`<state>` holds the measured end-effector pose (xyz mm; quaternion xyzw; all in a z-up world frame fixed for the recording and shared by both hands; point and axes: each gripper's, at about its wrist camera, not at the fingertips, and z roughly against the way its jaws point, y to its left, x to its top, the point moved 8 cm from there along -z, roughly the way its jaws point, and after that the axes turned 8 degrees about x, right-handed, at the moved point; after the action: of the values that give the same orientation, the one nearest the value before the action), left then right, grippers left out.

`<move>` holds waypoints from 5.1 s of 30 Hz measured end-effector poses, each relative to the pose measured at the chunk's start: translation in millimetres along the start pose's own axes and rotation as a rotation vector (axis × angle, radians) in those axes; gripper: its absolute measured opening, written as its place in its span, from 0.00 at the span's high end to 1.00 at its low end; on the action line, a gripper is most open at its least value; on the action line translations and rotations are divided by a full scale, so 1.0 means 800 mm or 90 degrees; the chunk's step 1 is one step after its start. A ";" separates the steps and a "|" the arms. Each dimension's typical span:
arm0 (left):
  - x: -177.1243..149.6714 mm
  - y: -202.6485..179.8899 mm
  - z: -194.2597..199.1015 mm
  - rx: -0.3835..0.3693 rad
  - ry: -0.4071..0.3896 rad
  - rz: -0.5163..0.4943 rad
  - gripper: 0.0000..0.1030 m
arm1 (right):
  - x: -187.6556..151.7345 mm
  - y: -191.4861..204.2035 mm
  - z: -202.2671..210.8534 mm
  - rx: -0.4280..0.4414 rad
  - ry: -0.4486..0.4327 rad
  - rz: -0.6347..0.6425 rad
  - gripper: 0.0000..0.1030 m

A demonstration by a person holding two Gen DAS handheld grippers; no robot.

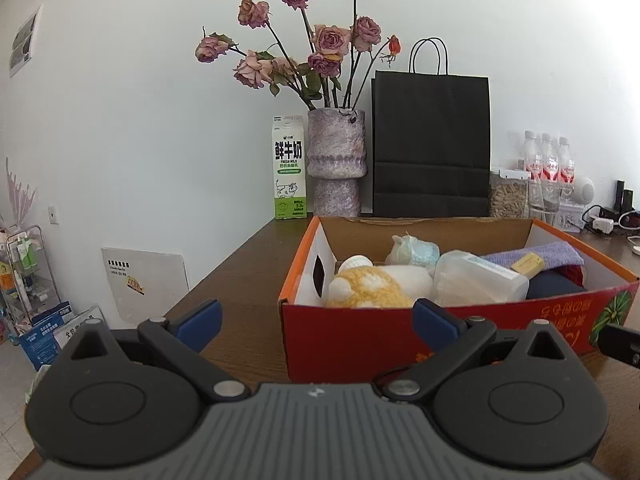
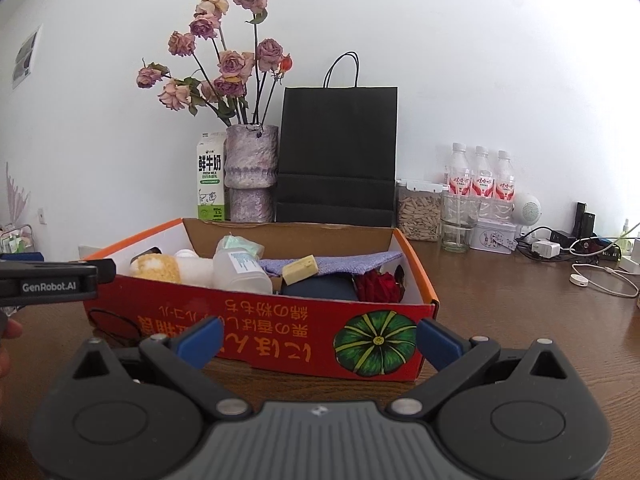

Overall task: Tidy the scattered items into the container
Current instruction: 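Withdraw both tools from the box toward the black cable, then grasp the black cable with the left tool while the right tool approaches it, then carry the black cable into the box and open the left tool, then withdraw both tools from the box toward the white cap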

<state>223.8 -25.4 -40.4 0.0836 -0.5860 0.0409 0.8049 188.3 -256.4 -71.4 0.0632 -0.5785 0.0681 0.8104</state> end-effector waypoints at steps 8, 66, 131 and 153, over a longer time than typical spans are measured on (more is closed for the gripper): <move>-0.035 0.000 0.024 -0.039 0.062 -0.052 0.00 | -0.020 -0.003 0.009 0.021 0.060 -0.027 0.00; -0.046 0.050 0.015 -0.022 0.132 -0.002 0.77 | -0.018 0.092 -0.094 0.128 0.235 -0.002 0.14; 0.075 -0.089 -0.098 -0.054 0.042 -0.002 0.76 | 0.118 -0.048 -0.125 0.080 0.005 -0.084 0.80; 0.075 -0.081 -0.071 -0.006 -0.061 -0.002 0.00 | 0.104 -0.034 -0.110 0.063 -0.026 -0.072 0.00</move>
<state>306.6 -80.8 -6.1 0.0826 -0.6242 0.0323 0.7762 301.9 -264.2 -21.5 0.1375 -0.5861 0.0493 0.7969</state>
